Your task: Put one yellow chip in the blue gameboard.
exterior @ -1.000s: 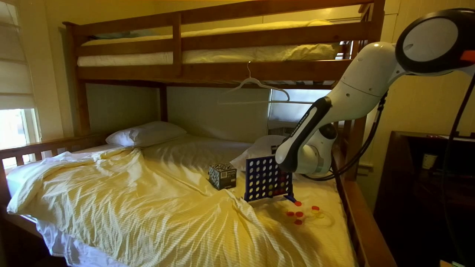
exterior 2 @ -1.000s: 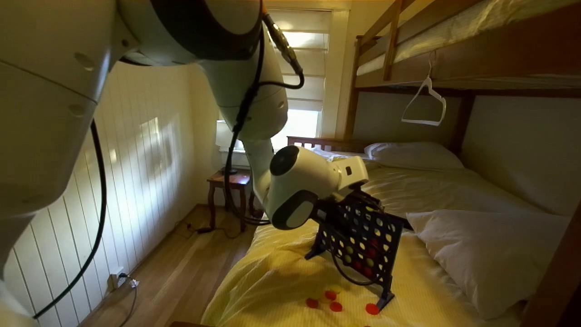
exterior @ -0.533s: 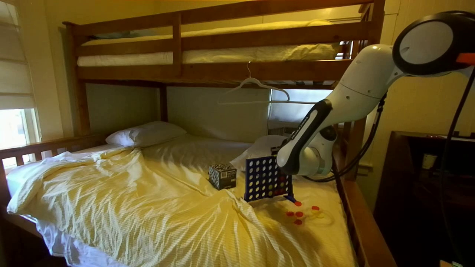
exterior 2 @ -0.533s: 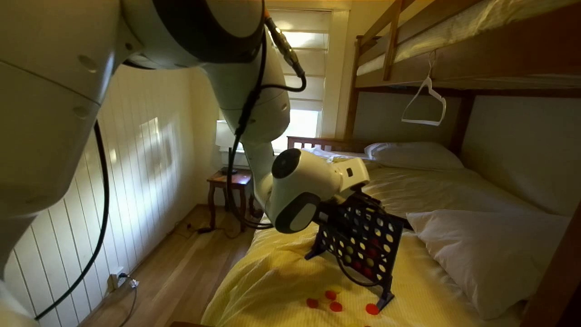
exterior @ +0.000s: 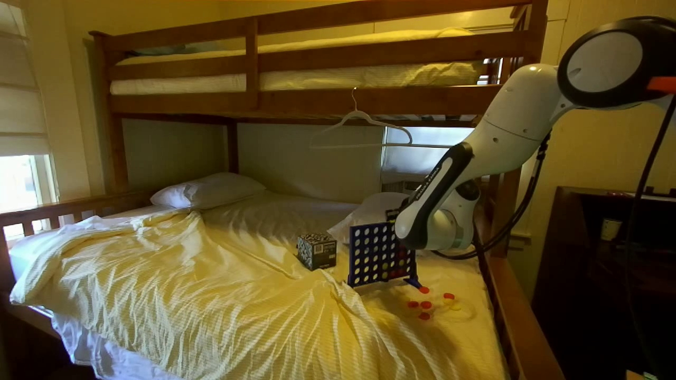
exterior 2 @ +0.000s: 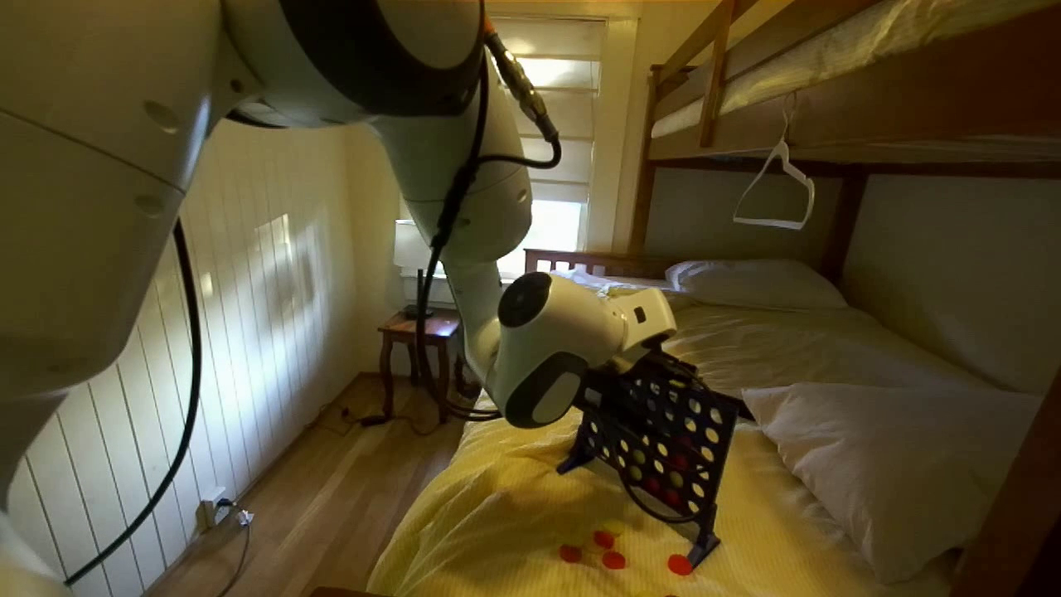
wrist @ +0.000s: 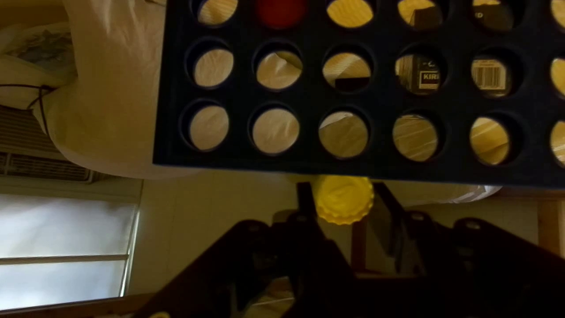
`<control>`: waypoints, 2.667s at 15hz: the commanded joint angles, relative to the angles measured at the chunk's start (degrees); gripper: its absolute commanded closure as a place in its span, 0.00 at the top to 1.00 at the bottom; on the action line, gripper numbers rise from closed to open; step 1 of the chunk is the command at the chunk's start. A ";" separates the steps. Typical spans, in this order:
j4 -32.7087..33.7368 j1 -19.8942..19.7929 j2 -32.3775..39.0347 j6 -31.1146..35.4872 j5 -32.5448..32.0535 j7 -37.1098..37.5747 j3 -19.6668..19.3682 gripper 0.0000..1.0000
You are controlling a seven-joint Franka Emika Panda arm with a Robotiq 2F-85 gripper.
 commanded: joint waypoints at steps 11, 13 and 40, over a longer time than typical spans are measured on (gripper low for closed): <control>-0.23 0.41 0.79 0.26 -2.78 1.79 -1.09 0.61; -0.29 0.42 0.81 0.29 -2.76 1.82 -1.10 0.73; -8.14 -1.49 -15.58 -17.88 -1.84 2.25 -4.23 1.00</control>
